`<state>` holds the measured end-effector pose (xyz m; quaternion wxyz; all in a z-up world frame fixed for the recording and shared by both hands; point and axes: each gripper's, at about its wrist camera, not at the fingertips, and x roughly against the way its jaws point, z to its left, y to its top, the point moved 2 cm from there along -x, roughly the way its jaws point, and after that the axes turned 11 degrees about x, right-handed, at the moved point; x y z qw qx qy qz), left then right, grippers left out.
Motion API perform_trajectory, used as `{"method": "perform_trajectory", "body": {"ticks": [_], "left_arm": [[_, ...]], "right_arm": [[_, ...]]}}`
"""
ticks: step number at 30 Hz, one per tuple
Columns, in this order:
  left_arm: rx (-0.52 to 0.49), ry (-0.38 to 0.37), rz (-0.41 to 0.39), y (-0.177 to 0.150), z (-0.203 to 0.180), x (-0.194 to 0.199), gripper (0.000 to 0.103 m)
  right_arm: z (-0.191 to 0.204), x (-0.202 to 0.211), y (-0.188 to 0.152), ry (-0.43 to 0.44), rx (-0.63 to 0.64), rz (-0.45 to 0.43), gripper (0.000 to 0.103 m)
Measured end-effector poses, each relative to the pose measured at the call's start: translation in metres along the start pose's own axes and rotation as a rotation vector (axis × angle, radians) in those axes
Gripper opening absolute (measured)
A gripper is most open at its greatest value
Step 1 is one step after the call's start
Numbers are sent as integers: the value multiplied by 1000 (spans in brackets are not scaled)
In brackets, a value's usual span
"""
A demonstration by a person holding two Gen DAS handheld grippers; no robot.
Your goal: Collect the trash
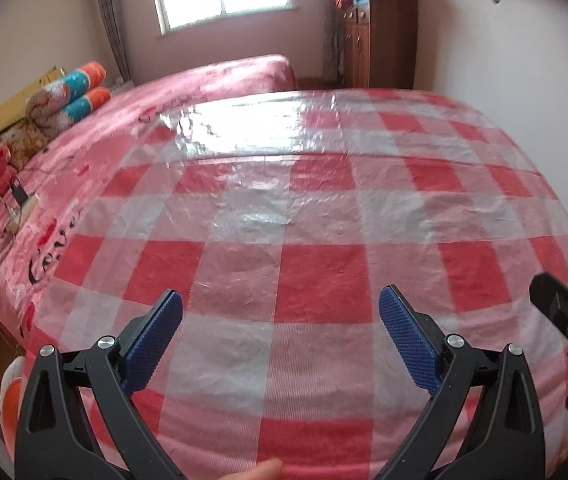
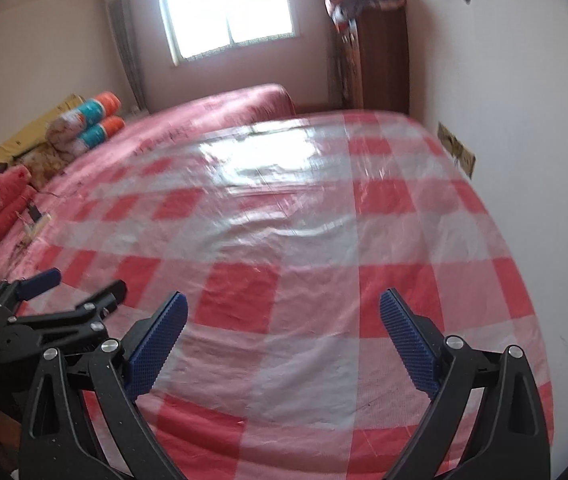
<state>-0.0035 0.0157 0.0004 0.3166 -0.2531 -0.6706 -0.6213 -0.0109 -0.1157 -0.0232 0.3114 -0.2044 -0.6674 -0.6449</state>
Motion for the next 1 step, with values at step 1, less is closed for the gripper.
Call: {"method": "perform_trajectory", "body": {"ticks": [1], "left_arm": [[10,-1,16,1,0,-6,99]], "right_arm": [[-1,-5,-1,0,-8,20,95]]}}
